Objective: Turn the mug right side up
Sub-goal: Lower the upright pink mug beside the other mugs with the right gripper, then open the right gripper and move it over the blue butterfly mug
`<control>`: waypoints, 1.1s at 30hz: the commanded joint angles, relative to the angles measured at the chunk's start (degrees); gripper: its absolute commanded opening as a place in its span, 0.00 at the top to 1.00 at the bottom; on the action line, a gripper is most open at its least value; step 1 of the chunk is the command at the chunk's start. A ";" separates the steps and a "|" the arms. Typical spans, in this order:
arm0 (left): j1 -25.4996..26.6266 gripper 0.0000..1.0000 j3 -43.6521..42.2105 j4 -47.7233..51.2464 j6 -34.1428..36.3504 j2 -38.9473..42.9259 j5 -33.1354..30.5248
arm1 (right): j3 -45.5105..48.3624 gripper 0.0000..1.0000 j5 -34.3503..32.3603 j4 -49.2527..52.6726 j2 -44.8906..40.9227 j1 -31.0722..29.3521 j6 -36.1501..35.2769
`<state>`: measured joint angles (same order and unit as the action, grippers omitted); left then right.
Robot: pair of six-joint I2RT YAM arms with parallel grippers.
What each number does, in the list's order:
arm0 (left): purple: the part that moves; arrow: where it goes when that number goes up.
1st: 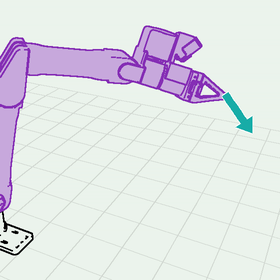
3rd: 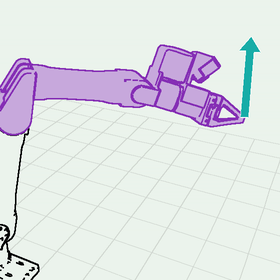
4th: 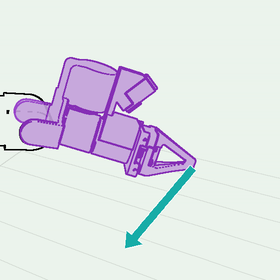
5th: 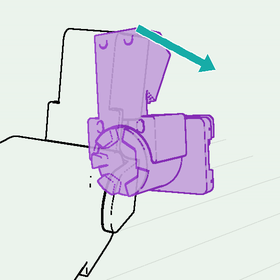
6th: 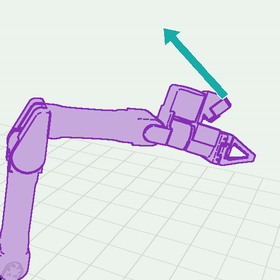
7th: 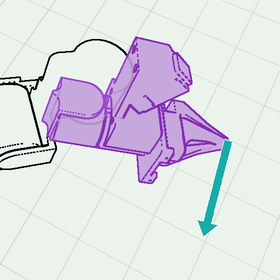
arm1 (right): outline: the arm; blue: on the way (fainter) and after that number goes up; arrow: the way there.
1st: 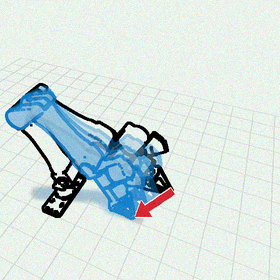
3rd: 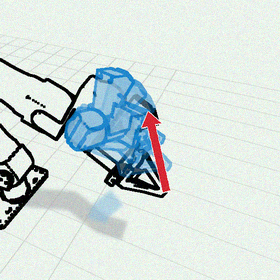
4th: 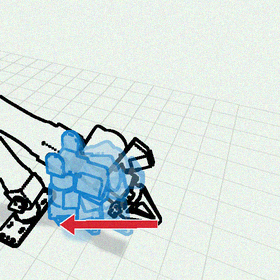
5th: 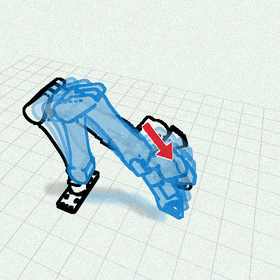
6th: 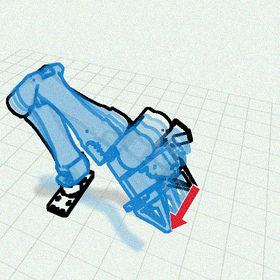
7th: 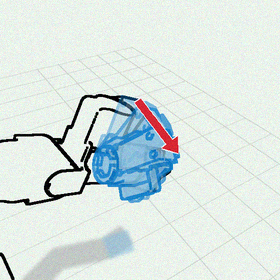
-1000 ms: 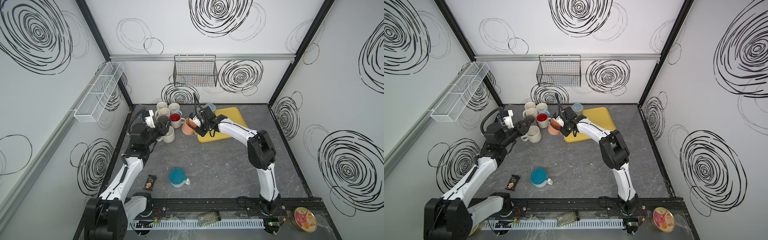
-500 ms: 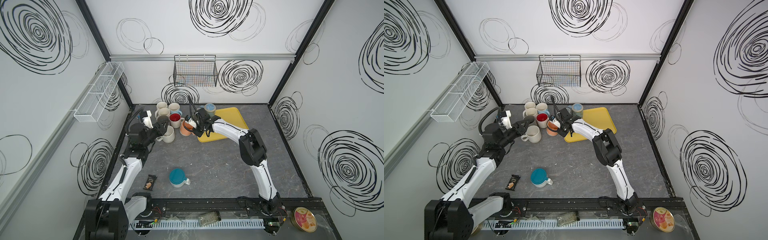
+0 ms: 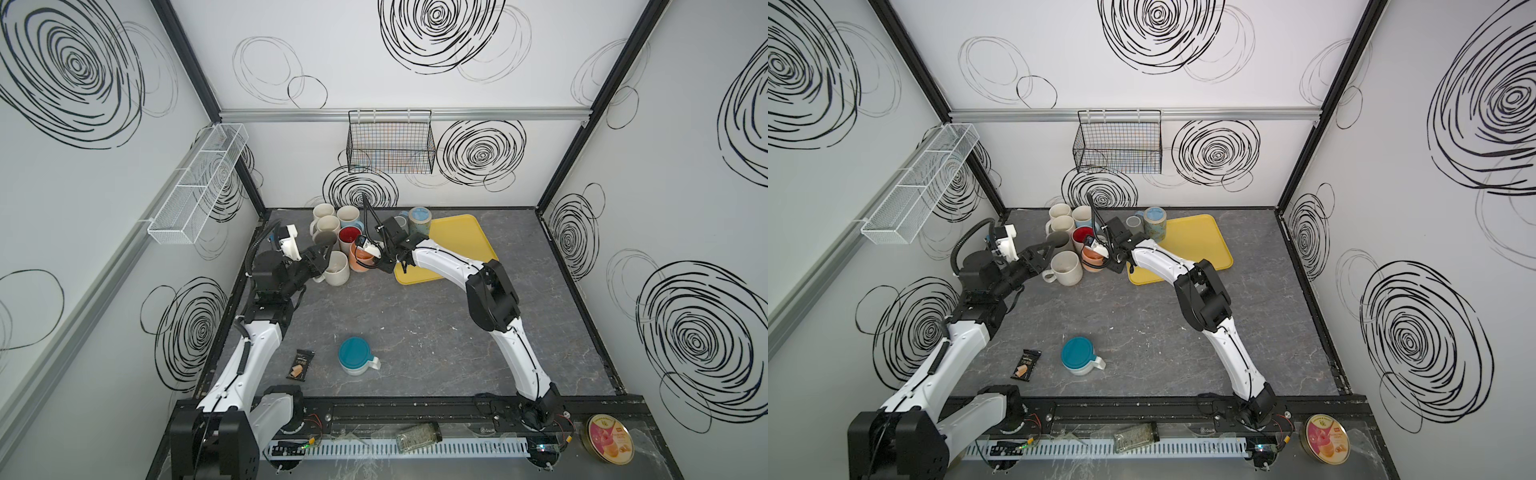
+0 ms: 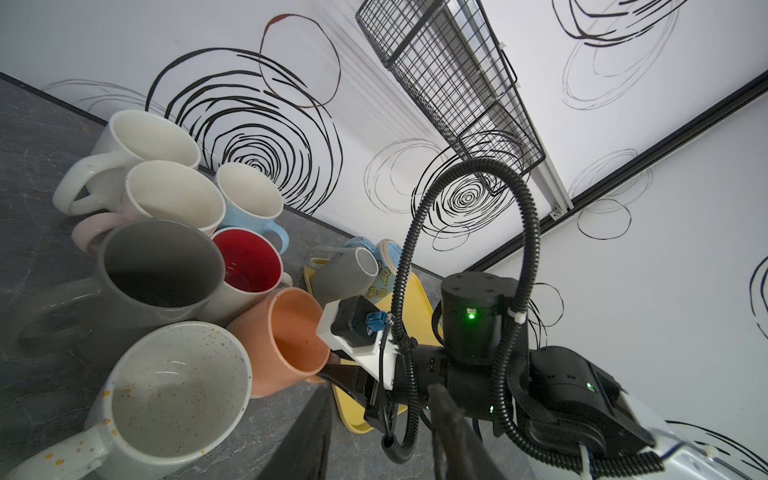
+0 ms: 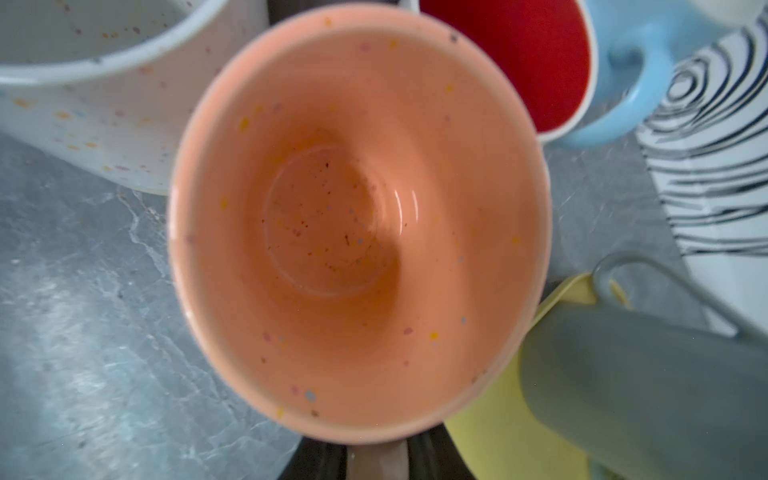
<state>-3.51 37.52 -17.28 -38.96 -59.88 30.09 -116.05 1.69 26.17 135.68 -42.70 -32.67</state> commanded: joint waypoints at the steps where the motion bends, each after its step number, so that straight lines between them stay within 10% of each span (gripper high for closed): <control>1: -0.80 0.57 -1.10 -2.79 0.33 0.91 1.27 | -2.56 0.65 -3.11 -5.53 1.07 -0.16 -3.37; 21: -0.78 0.57 0.77 -0.71 1.25 -0.09 0.28 | 0.80 0.54 -4.08 -6.85 -8.93 0.50 0.83; 33: 12.44 0.57 11.56 4.01 7.75 -11.33 -8.87 | 4.87 0.39 -3.24 -11.43 -14.57 13.20 20.60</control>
<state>6.90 45.98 -12.95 -34.04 -68.62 24.18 -111.61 -1.54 15.09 121.25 -32.51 -19.16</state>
